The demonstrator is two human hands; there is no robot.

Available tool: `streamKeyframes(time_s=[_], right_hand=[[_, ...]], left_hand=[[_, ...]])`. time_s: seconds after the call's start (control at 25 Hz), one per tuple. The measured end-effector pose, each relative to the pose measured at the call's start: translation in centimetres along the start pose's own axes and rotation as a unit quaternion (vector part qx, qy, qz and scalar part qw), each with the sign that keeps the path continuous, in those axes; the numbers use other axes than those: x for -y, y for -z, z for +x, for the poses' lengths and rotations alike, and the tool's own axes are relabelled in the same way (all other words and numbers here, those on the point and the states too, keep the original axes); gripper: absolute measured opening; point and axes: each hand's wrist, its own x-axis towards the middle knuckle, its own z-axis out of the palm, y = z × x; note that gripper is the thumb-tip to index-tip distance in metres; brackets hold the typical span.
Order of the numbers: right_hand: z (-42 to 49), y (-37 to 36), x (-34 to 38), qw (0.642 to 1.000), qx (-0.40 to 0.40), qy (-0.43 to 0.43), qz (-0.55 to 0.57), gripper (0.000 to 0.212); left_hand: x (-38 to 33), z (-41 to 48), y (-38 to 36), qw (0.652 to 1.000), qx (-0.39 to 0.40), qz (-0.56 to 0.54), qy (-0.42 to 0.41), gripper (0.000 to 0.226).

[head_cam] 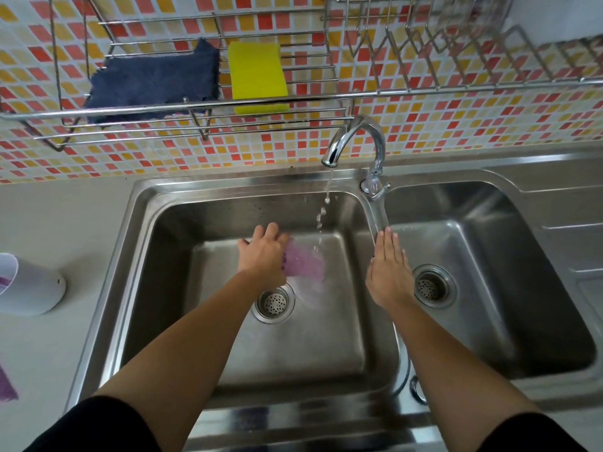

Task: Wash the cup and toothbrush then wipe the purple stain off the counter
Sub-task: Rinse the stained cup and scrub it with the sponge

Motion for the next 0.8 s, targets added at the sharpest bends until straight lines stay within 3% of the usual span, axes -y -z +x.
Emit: streamKeyframes(time_s=[0.4,0.6,0.68,0.76,0.8], right_hand=[[0.1,0.2,0.0,1.0,0.009,0.005,-0.005,0.06],[-0.6,1.6,0.8,0.999,0.003,0.026,0.025,0.057],[-0.7,2.6,1.8,0.997,-0.019,0.04,0.057,0.056],[-1.9,4.6,3.4,0.986,-0.105,0.064,0.116,0.054],[-2.5,5.9,4.5,0.97,-0.167,0.081,0.156,0.053]], left_hand=[[0.5,-0.4,3.3,0.972,-0.077,0.195,-0.107,0.069],[0.5,-2.1,4.1,0.939,-0.171,0.244,-0.171,0.071],[0.9,-2.3,4.4,0.964,-0.169,0.149,-0.143,0.07],[1.5,-3.4,5.5,0.988,-0.122,-0.085,-0.048,0.073],[1.9,-3.7,5.9,0.97,-0.097,-0.221,-0.007,0.077]])
